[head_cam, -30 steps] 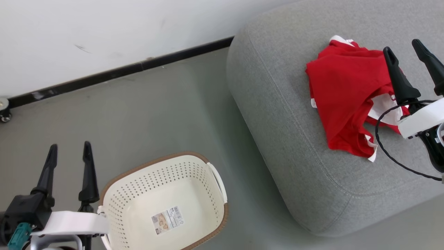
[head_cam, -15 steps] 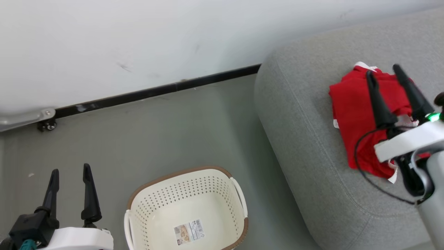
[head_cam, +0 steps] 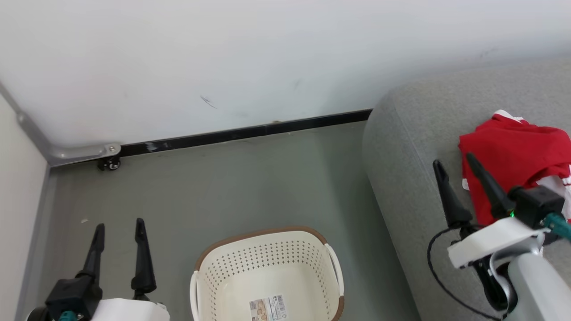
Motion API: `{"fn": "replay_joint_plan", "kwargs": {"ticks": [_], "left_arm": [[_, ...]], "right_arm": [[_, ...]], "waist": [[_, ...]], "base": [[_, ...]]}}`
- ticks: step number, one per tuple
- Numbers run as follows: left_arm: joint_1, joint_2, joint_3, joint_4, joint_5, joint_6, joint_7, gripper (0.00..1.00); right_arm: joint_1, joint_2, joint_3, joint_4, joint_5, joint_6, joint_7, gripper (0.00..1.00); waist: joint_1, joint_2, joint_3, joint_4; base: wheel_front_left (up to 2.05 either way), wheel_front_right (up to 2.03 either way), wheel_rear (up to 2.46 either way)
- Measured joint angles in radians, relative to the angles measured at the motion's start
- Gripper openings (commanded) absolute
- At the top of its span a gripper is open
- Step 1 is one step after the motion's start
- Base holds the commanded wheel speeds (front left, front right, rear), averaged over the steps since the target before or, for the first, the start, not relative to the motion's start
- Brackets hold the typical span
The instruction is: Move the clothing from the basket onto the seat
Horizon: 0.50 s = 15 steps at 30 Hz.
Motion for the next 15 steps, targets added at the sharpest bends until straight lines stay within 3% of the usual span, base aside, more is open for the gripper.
{"fn": "replay_joint_plan", "kwargs": {"ticks": [15], "left_arm": [[0.002, -0.008, -0.072, 0.063, 0.035, -0.002, 0.0, 1.0]], "right_arm": [[0.157, 0.117, -0.081, -0.019, -0.12, 0.0, -0.007, 1.0]], "waist": [[0.0, 0.0, -0.049, 0.076]], "base": [[0.0, 0.0, 0.0]]}}
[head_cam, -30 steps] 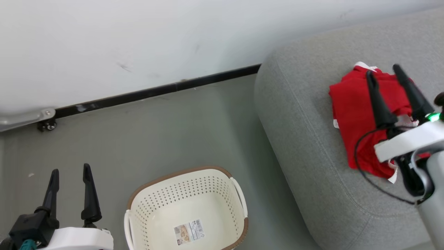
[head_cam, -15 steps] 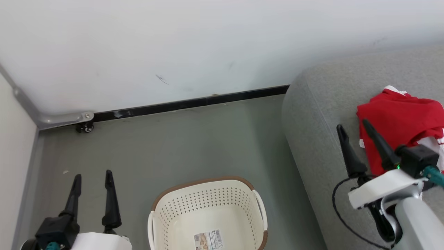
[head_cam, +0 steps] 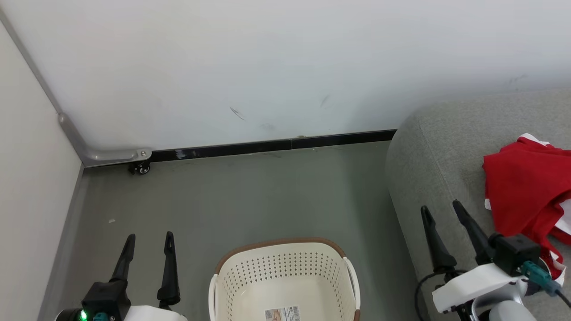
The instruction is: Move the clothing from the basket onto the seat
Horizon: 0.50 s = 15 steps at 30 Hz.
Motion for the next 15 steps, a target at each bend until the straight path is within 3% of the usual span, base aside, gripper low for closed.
{"fn": "replay_joint_plan", "kwargs": {"ticks": [7, 15], "left_arm": [[0.0, -0.002, -0.015, 0.029, 0.012, -0.001, 0.0, 1.0], [0.0, -0.007, -0.014, 0.035, 0.008, -0.004, 0.0, 1.0]], "right_arm": [[0.064, 0.054, -0.022, -0.021, -0.038, 0.0, 0.0, 1.0], [0.112, 0.065, -0.048, -0.048, -0.082, 0.0, 0.009, 1.0]], "waist": [[-0.0001, 0.0, -0.018, 0.02], [0.0, 0.0, -0.034, 0.028]], "base": [[0.0, 0.0, 0.0], [0.0, 0.0, 0.0]]}}
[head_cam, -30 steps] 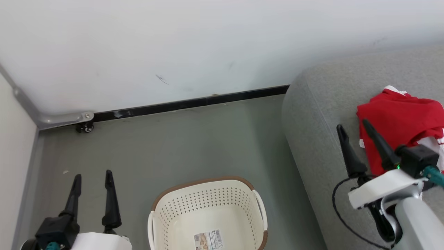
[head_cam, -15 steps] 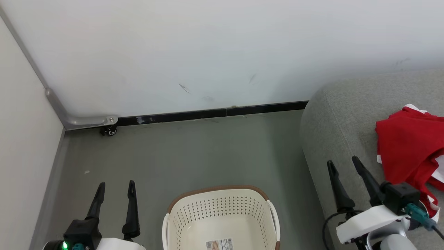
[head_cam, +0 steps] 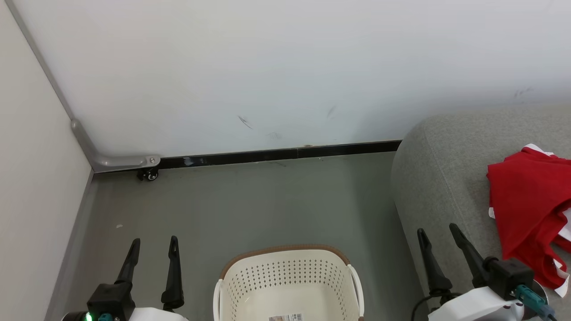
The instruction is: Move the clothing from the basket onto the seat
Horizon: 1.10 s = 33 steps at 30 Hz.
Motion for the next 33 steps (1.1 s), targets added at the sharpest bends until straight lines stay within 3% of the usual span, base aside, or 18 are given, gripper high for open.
{"fn": "replay_joint_plan", "kwargs": {"ticks": [33], "left_arm": [[-0.001, 0.001, 0.0, 0.014, 0.028, 0.007, 0.0, 1.0]], "right_arm": [[0.064, 0.031, -0.04, -0.128, -0.04, 0.0, 0.051, 1.0]], "waist": [[0.0, 0.0, 0.01, -0.002]], "base": [[0.0, 0.0, 0.0]]}}
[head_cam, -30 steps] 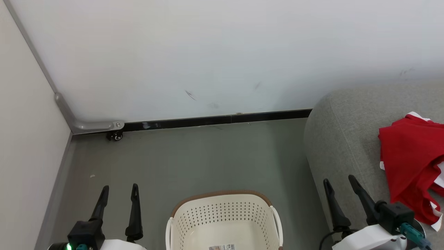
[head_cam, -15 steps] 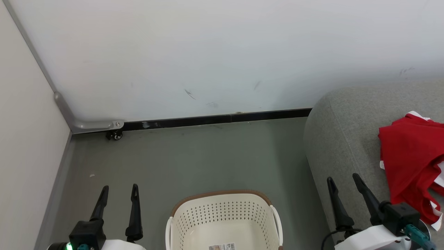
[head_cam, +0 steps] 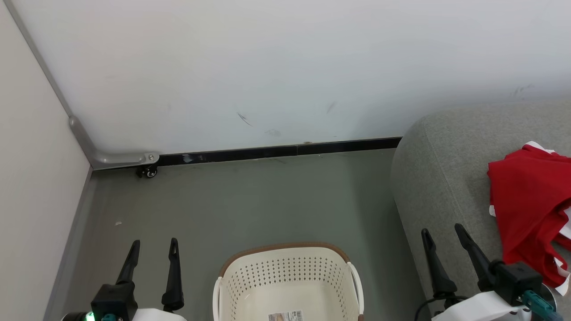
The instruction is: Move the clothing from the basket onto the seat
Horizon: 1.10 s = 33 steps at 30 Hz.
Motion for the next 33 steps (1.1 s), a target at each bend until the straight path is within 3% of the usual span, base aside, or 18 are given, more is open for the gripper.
{"fn": "replay_joint_plan", "kwargs": {"ticks": [20, 21, 33], "left_arm": [[-0.004, 0.003, 0.0, 0.026, 0.009, 0.017, 0.0, 1.0], [-0.004, 0.003, -0.001, 0.027, 0.01, 0.019, 0.0, 0.0], [0.028, -0.016, 0.032, 0.12, -0.038, 0.005, 0.034, 0.0]], "right_arm": [[0.021, 0.002, 0.001, -0.042, 0.008, 0.0, 0.021, 1.0], [0.023, 0.002, 0.002, -0.042, 0.011, 0.0, 0.021, 0.0], [0.069, 0.01, 0.004, 0.022, 0.059, 0.0, 0.021, 0.0]], "waist": [[-0.0001, 0.0001, 0.007, 0.003], [0.0, 0.0, 0.007, 0.003], [0.0, 0.0, 0.008, 0.003]], "base": [[0.0, 0.0, 0.0], [0.0, 0.0, 0.0], [0.0, 0.0, 0.0]]}}
